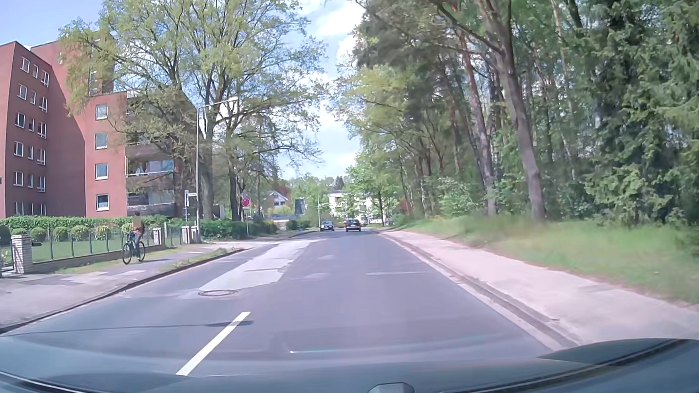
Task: Follow the waypoints while adhering to traffic rules and regulations
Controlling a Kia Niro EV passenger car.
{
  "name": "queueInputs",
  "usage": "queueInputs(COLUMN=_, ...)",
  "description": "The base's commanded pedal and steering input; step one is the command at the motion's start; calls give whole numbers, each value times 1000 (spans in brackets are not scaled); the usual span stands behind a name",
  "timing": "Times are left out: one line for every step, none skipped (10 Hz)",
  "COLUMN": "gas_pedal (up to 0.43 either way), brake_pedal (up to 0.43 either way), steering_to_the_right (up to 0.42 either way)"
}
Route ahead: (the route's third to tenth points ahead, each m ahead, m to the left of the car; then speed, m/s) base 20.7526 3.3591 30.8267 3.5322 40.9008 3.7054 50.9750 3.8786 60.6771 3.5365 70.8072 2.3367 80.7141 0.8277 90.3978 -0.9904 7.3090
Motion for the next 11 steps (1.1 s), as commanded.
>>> queueInputs(gas_pedal=150, brake_pedal=0, steering_to_the_right=2)
queueInputs(gas_pedal=150, brake_pedal=0, steering_to_the_right=2)
queueInputs(gas_pedal=130, brake_pedal=0, steering_to_the_right=2)
queueInputs(gas_pedal=98, brake_pedal=0, steering_to_the_right=3)
queueInputs(gas_pedal=98, brake_pedal=0, steering_to_the_right=4)
queueInputs(gas_pedal=87, brake_pedal=0, steering_to_the_right=4)
queueInputs(gas_pedal=87, brake_pedal=0, steering_to_the_right=2)
queueInputs(gas_pedal=87, brake_pedal=0, steering_to_the_right=2)
queueInputs(gas_pedal=98, brake_pedal=0, steering_to_the_right=2)
queueInputs(gas_pedal=98, brake_pedal=0, steering_to_the_right=2)
queueInputs(gas_pedal=98, brake_pedal=0, steering_to_the_right=1)
